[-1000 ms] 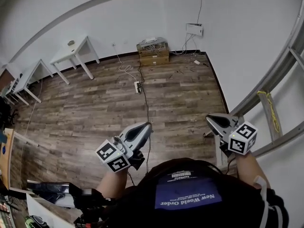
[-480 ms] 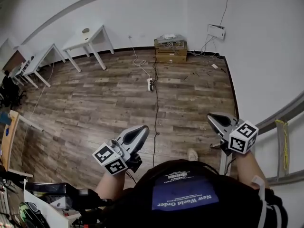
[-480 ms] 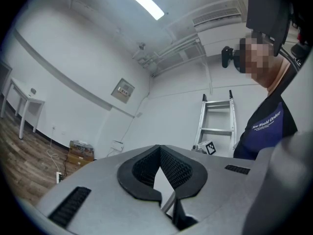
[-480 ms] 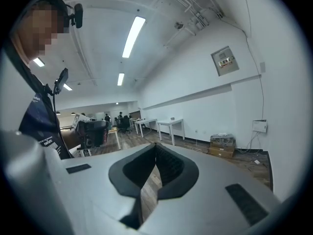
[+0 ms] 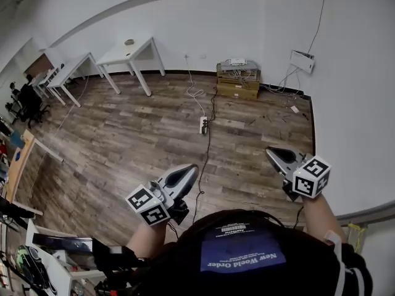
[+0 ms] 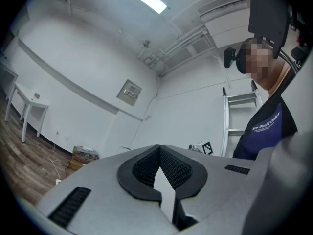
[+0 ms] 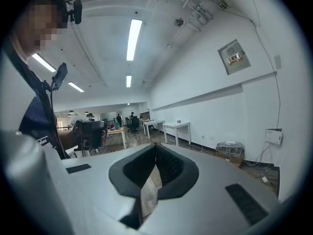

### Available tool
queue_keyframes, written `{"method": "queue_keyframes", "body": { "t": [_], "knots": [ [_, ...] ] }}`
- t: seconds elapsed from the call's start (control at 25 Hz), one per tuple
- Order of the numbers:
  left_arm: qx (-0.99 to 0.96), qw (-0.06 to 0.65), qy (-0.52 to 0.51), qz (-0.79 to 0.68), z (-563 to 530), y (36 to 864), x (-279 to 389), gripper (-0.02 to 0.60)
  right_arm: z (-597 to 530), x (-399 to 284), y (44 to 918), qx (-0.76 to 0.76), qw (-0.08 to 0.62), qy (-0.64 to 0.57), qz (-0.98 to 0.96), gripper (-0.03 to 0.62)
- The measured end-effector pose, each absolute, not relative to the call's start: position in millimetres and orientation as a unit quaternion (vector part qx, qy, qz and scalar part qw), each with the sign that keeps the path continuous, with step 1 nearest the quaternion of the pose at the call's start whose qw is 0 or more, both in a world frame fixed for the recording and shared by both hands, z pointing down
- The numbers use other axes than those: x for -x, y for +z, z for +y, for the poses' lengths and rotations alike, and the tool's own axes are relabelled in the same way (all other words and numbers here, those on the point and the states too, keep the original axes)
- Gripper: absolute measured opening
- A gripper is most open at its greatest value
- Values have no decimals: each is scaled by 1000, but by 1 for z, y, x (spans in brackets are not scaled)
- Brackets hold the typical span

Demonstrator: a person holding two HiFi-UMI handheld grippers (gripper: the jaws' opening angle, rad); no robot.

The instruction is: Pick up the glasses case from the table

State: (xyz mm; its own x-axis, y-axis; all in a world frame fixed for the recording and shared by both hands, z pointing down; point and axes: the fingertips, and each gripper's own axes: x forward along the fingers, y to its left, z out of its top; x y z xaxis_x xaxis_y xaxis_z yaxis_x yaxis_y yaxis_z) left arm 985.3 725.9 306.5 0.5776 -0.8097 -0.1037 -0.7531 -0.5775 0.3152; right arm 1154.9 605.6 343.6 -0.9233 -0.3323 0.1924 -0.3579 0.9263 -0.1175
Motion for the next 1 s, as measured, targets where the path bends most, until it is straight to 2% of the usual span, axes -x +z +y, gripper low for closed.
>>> {"method": "queue_keyframes", "body": {
  "t": [0.24,0.52,0.76,1.0],
  "knots": [
    [-887,107,-103,-438,652,297,-1027,3,532,-1180,342,-173,74,77,-979,2],
    [-889,119,-106,-430,587,311,-1019,3,476,-1180,369,-179,86,98,-975,2],
    [-894,121,-123,-414,522,320,-968,3,418,-1138,369,-197,101,83,-972,2],
    [-900,109,-121,-404,465,313,-870,3,359,-1042,355,-206,101,76,-970,2]
  ]
}}
